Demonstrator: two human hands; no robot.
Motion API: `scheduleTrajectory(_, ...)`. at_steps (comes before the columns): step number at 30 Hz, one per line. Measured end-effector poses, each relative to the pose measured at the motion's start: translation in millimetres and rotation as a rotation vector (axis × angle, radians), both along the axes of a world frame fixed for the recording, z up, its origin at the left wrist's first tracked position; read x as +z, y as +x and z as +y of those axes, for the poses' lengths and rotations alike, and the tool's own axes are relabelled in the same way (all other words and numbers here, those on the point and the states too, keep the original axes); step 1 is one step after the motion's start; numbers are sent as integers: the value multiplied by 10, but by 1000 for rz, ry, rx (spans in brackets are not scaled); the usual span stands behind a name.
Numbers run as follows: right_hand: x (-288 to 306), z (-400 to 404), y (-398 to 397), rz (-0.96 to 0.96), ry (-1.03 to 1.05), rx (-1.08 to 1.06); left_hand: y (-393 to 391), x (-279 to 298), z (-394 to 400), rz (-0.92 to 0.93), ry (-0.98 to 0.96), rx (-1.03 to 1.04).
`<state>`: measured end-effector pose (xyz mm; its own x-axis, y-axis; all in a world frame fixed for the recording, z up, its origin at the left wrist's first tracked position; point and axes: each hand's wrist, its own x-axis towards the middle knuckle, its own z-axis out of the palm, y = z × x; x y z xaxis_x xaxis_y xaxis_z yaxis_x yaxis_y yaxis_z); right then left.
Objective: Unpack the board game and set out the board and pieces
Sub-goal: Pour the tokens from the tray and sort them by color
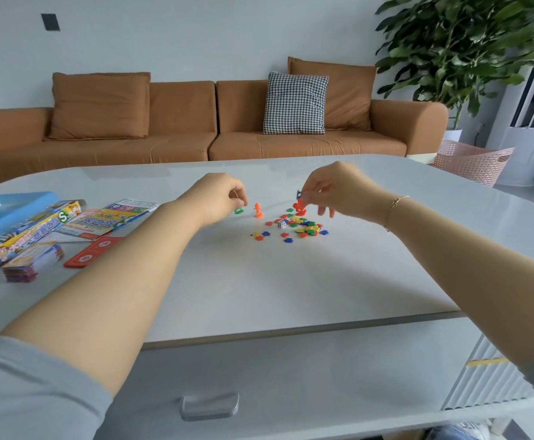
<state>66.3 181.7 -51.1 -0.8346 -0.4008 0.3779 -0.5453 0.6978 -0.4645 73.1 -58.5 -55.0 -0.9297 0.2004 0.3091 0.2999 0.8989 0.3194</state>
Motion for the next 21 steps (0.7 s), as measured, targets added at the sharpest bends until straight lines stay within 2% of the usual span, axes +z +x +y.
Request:
scheduleTrajectory(2,65,74,-30,12,1,-60,-45,-79,-29,-4,-70,58)
scheduleTrajectory(4,76,155,-88,3,92,-132,-85,-157,-32,1,-74,87)
scheduleTrajectory(8,-70,189,-227,-104,257,-217,-116,-223,31,-1,68,72)
scheduleTrajectory(15,-183,31,-376,-278,12,-231,-169,-180,159,-174,310,52)
scheduleTrajectory(21,-198,6,-348,-340,-97,-148,-198,-243,218,-46,257,29)
